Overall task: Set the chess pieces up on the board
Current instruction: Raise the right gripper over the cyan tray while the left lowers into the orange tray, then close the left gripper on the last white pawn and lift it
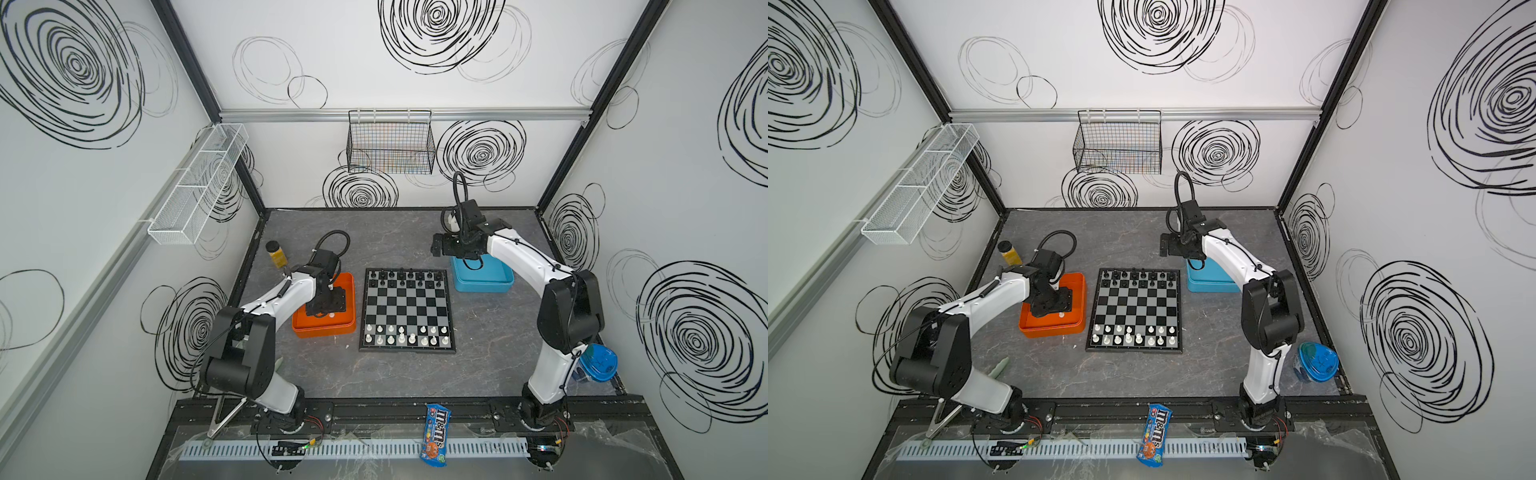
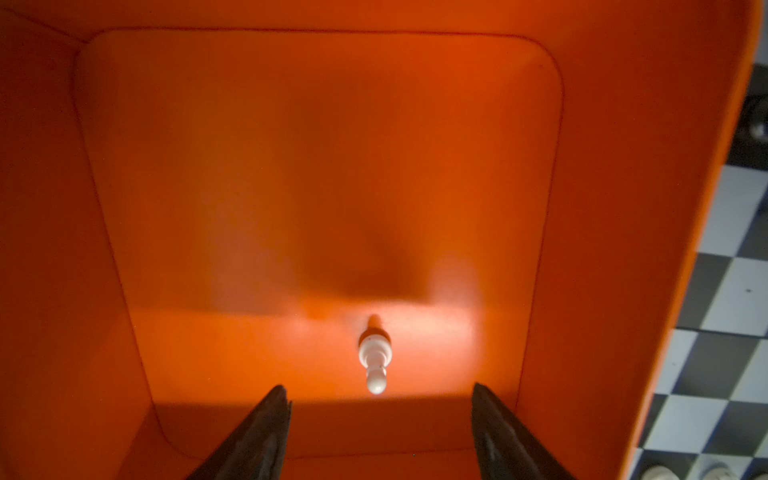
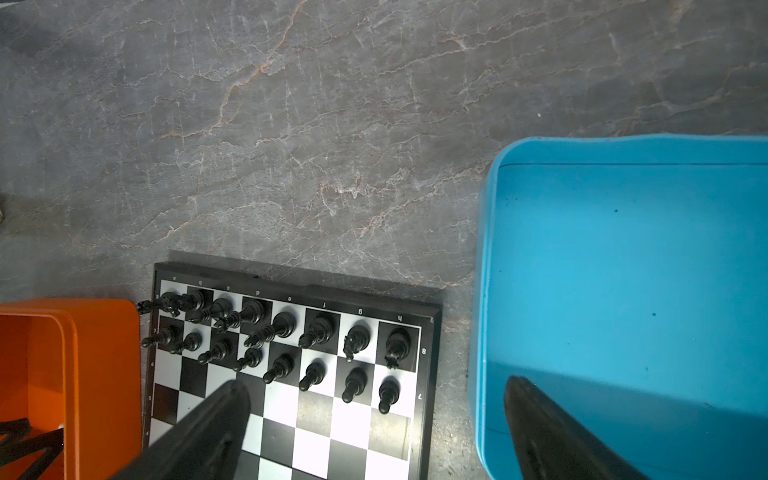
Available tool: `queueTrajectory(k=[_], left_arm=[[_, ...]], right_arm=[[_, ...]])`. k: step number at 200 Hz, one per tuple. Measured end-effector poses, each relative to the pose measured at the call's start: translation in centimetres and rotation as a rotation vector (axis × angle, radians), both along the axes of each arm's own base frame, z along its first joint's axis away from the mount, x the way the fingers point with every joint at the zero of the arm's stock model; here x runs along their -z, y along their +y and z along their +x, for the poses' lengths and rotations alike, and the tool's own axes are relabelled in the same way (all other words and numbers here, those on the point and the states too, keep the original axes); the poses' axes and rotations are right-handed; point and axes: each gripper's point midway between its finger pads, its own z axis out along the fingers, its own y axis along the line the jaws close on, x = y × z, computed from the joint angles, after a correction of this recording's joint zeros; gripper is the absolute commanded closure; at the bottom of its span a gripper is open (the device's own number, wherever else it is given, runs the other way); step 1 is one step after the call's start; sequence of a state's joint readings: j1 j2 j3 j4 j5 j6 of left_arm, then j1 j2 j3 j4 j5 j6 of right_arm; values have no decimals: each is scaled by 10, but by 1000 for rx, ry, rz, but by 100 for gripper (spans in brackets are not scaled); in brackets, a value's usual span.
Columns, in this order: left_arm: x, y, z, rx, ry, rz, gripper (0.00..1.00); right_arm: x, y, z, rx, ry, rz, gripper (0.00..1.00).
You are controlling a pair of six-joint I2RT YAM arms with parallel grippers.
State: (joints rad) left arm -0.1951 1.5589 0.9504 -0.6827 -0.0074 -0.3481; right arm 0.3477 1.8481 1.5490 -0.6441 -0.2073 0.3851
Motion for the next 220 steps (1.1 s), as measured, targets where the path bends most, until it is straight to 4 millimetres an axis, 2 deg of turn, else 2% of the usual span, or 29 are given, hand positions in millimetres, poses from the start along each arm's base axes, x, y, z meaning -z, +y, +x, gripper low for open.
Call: queueTrajectory(k=[31, 66, 140, 220], left_arm=[[6, -1, 0, 0, 15, -2, 44], [9, -1, 1, -4, 21, -3, 51], [14, -1, 1, -7, 33, -2, 63], [20, -1, 0, -7, 50, 2, 70]], right_arm=[[4, -3, -2, 1, 11, -2, 0], [4, -4, -1, 3, 10, -1, 0], [10, -6, -1, 5, 14, 3, 0], [15, -10, -2, 12, 22, 1, 0]])
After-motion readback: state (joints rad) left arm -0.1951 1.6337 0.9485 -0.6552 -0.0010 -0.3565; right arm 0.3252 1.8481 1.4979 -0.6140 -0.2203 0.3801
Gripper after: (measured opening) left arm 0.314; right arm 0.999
